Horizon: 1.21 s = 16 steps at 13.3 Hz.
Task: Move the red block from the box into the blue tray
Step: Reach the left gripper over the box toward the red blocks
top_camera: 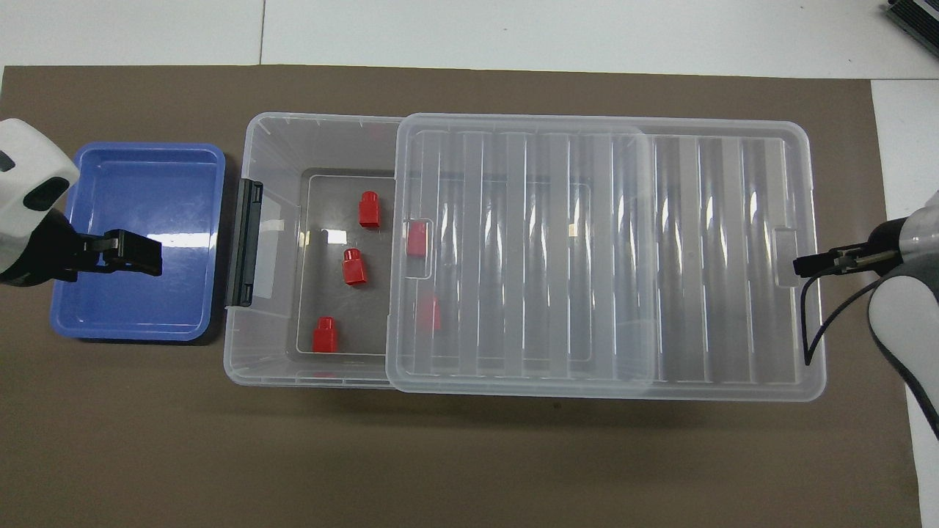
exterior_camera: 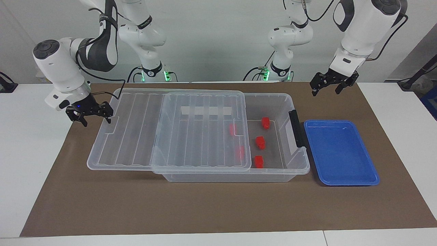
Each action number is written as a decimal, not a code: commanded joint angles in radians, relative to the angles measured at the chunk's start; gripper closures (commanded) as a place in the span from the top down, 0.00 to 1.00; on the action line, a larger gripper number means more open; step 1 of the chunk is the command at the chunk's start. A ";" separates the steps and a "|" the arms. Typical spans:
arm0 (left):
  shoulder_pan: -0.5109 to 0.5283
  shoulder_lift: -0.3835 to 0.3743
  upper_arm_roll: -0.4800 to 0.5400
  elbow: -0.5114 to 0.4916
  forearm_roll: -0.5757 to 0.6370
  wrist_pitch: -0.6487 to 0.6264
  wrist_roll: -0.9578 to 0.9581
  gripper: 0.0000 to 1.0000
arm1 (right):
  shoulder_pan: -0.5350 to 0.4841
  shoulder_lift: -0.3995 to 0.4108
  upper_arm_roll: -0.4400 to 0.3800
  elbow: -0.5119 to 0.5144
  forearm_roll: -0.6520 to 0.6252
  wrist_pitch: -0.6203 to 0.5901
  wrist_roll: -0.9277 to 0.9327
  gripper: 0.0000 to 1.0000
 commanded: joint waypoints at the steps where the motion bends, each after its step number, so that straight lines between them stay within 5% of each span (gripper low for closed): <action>1: -0.087 -0.019 0.008 -0.017 -0.015 0.064 -0.119 1.00 | -0.001 -0.015 0.009 0.017 -0.011 -0.027 -0.007 1.00; 6: -0.182 0.013 0.006 -0.074 -0.007 0.191 -0.282 1.00 | 0.065 -0.023 0.010 0.121 -0.011 -0.166 0.237 1.00; 11: -0.288 0.162 0.008 -0.164 0.045 0.448 -0.573 1.00 | 0.115 -0.003 0.012 0.290 -0.038 -0.312 0.444 1.00; 16: -0.331 0.254 0.008 -0.210 0.143 0.568 -0.647 1.00 | 0.160 0.034 0.015 0.413 -0.048 -0.410 0.513 1.00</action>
